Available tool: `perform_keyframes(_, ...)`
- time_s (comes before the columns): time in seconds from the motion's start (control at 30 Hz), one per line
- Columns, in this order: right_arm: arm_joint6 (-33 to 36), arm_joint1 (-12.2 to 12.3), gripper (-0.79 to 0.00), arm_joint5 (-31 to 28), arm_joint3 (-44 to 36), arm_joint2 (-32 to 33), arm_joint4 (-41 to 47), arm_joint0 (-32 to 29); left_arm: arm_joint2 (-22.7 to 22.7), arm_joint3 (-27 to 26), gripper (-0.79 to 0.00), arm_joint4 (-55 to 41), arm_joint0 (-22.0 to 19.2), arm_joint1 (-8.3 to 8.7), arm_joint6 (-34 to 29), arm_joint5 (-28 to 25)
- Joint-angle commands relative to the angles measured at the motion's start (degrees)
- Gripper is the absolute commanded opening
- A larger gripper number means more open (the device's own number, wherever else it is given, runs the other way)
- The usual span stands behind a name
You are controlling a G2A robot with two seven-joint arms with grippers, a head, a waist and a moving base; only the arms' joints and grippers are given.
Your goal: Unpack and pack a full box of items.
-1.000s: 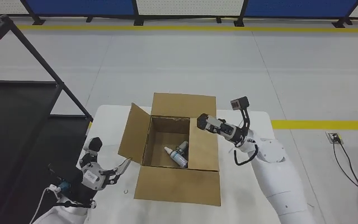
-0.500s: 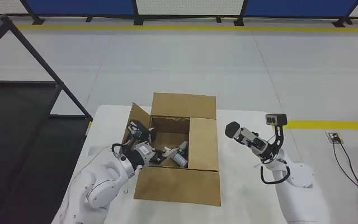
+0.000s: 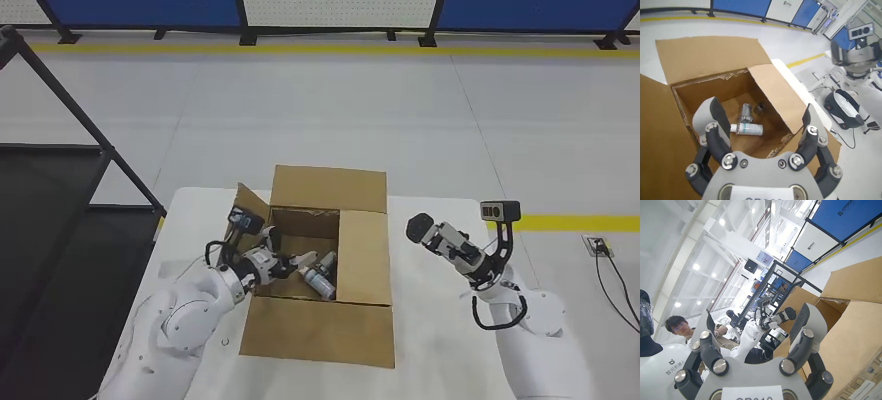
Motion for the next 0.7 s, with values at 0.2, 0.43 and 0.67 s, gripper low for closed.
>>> perform_keyframes(0.2,0.76,0.84,0.0,-0.54,1.59,1.06,2.35,-0.81,2.73,9.41,0.0,-3.19,-6.91,-0.85,-5.68,6.79)
perform_keyframes(0.43,1.32,1.42,0.0,-0.74,1.72,0.96,3.34,-1.16,3.15,8.96,0.0,-3.15,-6.61,-0.85,-5.51,6.97)
perform_keyframes(0.67,1.87,1.89,0.0,-0.91,1.81,0.38,4.57,-0.88,3.65,8.82,0.0,-6.27,-7.36,-1.02,-6.22,5.68)
